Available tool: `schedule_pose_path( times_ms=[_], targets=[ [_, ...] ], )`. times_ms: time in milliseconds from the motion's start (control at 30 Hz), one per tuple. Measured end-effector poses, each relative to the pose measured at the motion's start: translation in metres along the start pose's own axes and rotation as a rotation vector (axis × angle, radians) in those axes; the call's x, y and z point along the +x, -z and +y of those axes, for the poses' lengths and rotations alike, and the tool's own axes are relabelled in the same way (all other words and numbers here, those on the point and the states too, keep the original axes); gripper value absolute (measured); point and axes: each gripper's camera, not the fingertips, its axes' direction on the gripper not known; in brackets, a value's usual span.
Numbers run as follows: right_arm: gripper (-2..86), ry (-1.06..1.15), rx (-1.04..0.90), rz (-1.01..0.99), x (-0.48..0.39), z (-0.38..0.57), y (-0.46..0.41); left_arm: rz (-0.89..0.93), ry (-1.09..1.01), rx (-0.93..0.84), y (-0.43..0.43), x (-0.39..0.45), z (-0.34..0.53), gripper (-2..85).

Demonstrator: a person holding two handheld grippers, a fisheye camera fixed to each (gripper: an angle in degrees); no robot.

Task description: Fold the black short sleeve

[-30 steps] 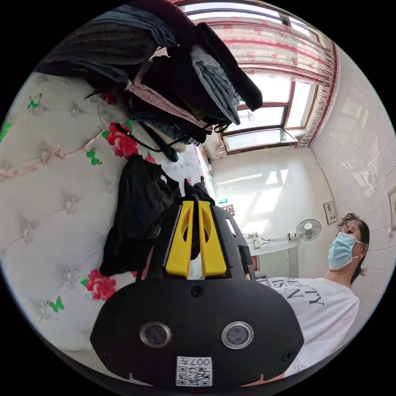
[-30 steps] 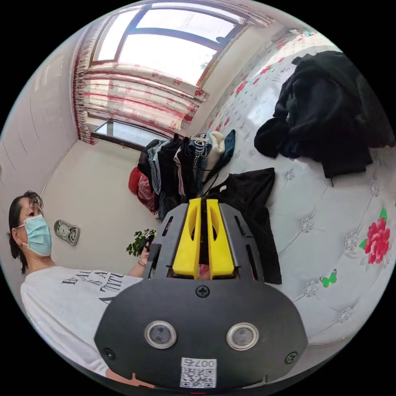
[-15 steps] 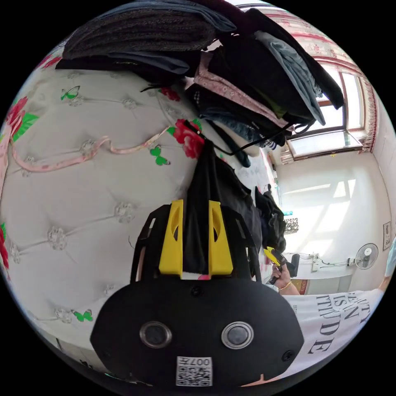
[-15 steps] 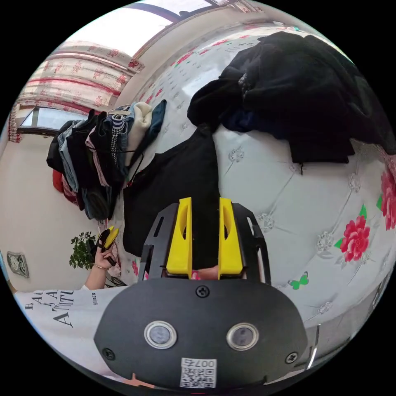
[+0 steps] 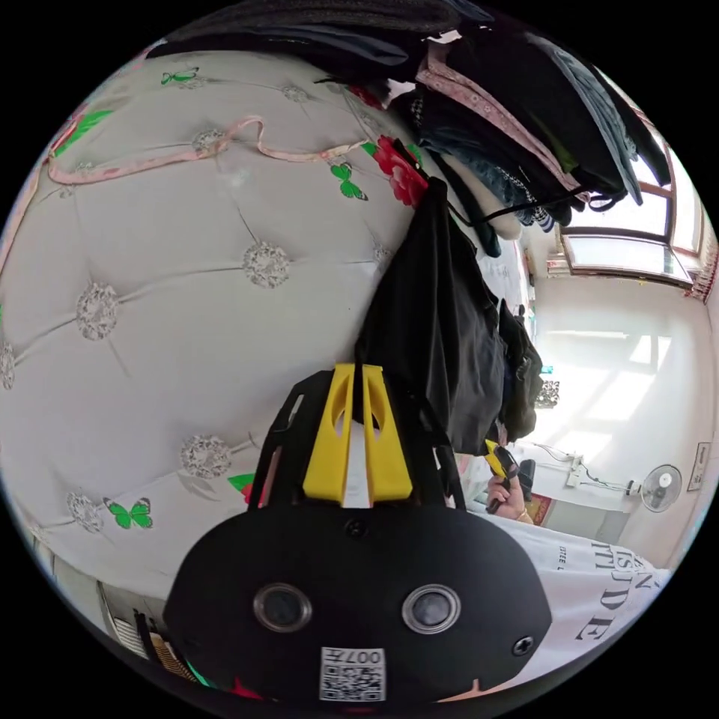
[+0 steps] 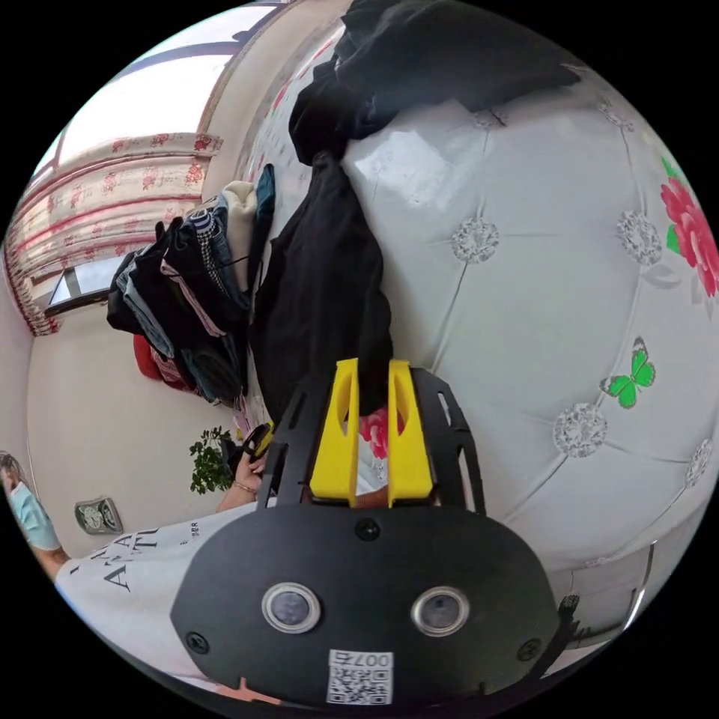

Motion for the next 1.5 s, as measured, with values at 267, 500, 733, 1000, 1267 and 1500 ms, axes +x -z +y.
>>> schedule_pose_path(
  times_ms=[267, 500, 733, 1000, 1267, 1500],
  targets=[
    [1.1, -0.137, 0.027, -0.070, 0.072, 0.059, 0.040, 0.007, 0.017, -0.089, 0.013, -0.045, 0.066, -0.9],
    [0.6, -0.193, 0.134, -0.197, 0.080, 0.083, 0.044, 0.165, 0.130, -0.001, 0.017, -0.077, 0.104, -0.7],
    [0.8, 0.552, -0.098, -0.006, -0.147, 0.047, -0.010, 0.163, 0.112, -0.004, 0.022, -0.080, 0.110, -0.7],
    [2.4, 1.271, -0.690, 0.208, -0.323, 0.178, -0.225, 0.243, 0.128, 0.048, 0.034, -0.093, 0.136, -0.5],
    [4.9, 1.182, -0.891, 0.205, -0.288, 0.200, -0.293, 0.250, 0.093, 0.042, 0.056, -0.107, 0.169, 2.1],
    [7.4, 0.617, -0.563, 0.150, -0.172, 0.094, -0.205, 0.330, 0.024, 0.059, 0.076, -0.109, 0.195, 8.2]
  ],
)
